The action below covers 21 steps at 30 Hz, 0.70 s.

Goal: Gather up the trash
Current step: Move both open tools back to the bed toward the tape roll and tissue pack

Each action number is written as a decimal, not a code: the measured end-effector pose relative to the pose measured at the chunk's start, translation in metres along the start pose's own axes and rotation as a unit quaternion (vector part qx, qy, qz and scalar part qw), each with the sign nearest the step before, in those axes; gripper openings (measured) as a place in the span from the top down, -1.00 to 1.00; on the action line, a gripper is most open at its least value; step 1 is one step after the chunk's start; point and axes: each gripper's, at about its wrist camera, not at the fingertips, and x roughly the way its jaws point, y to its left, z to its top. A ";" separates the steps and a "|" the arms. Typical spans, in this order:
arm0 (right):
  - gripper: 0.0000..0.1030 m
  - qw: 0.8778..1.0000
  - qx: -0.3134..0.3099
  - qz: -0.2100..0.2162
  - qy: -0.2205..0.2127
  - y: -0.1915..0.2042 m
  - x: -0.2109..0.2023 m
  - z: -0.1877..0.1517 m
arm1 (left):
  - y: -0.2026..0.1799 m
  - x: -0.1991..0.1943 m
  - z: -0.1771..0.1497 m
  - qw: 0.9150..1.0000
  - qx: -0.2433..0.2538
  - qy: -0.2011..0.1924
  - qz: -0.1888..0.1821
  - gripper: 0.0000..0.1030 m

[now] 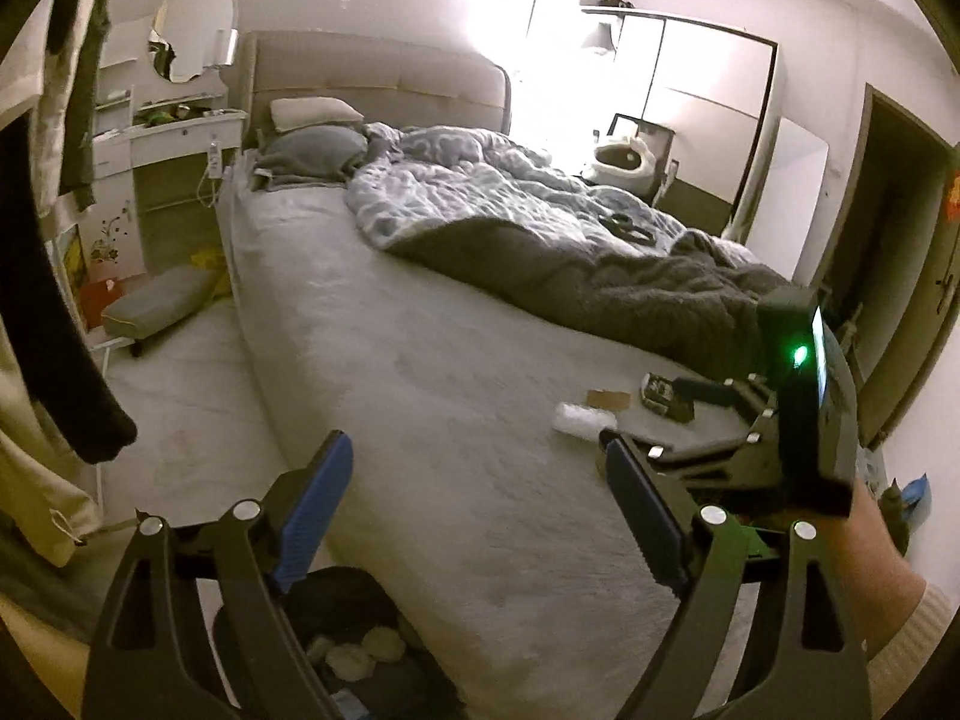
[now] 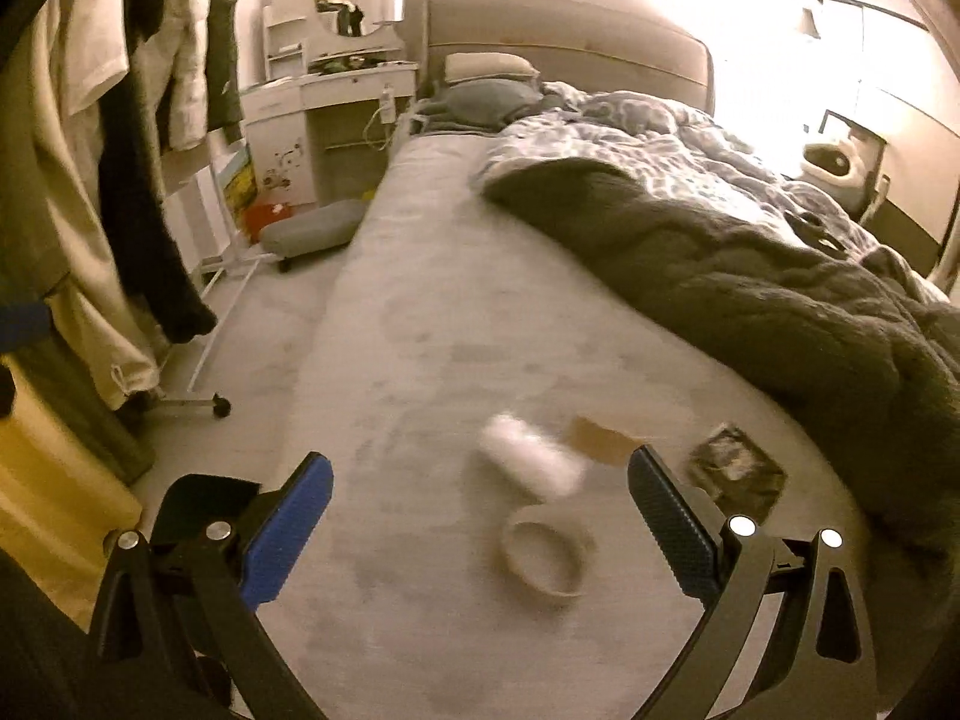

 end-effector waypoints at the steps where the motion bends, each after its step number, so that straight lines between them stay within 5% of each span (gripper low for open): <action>1: -0.93 1.000 0.003 0.004 -0.002 -0.007 -0.001 0.000 | -0.003 0.004 -0.001 1.000 0.000 0.003 -0.002 -0.71; 21: -0.93 1.000 -0.005 0.002 0.014 -0.116 0.010 -0.034 | -0.080 0.084 -0.030 0.995 0.063 0.054 -0.052 -0.80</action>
